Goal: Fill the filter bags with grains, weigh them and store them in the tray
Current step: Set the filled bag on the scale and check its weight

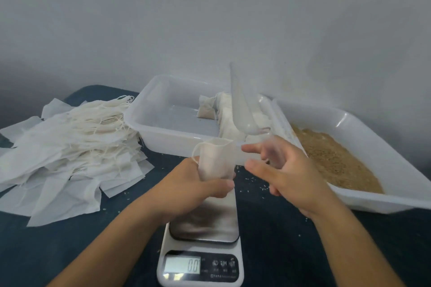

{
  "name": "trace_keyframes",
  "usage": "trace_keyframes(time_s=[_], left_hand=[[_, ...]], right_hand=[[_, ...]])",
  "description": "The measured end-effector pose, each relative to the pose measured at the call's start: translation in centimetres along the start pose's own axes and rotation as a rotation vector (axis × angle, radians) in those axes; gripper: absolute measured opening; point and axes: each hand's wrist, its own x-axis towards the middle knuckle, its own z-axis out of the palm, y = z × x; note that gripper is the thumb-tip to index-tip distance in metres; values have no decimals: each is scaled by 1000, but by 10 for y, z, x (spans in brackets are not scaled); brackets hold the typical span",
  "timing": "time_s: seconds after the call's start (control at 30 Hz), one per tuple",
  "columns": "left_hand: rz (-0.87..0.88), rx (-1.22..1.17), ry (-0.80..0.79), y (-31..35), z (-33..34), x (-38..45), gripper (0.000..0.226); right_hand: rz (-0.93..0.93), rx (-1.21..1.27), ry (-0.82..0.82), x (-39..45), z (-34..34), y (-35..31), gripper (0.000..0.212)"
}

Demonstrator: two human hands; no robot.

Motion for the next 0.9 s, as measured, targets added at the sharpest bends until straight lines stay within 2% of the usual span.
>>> trace_keyframes(time_s=[0.07,0.17,0.27,0.43,0.57,0.67,0.77,0.9], left_hand=[[1,-72,-88,0,-3,-2,27],[-2,-183,-111,-1,-4,-4,35],[16,-244,-73,-4,-8,-5,38],[278,-111,117,-5,-18,-11,28],[318,-75,196,-7,-21,-14,21],[279,-88,185,-7,-25,-20,25],[149,-54,146,-13,-31,-25,32],[53,272,184,-25,-36,-22,34]], right_hand=[[-42,45,2,11,18,0,28],[-122,78,54,21,36,2,29],[-204,118,98,19,40,4,32],[-220,144,102,8,43,2,31],[-204,154,112,0,44,5,34],[-186,161,92,-7,43,8,36],[-67,187,45,-8,47,15,32],[71,-118,46,0,59,29,26]])
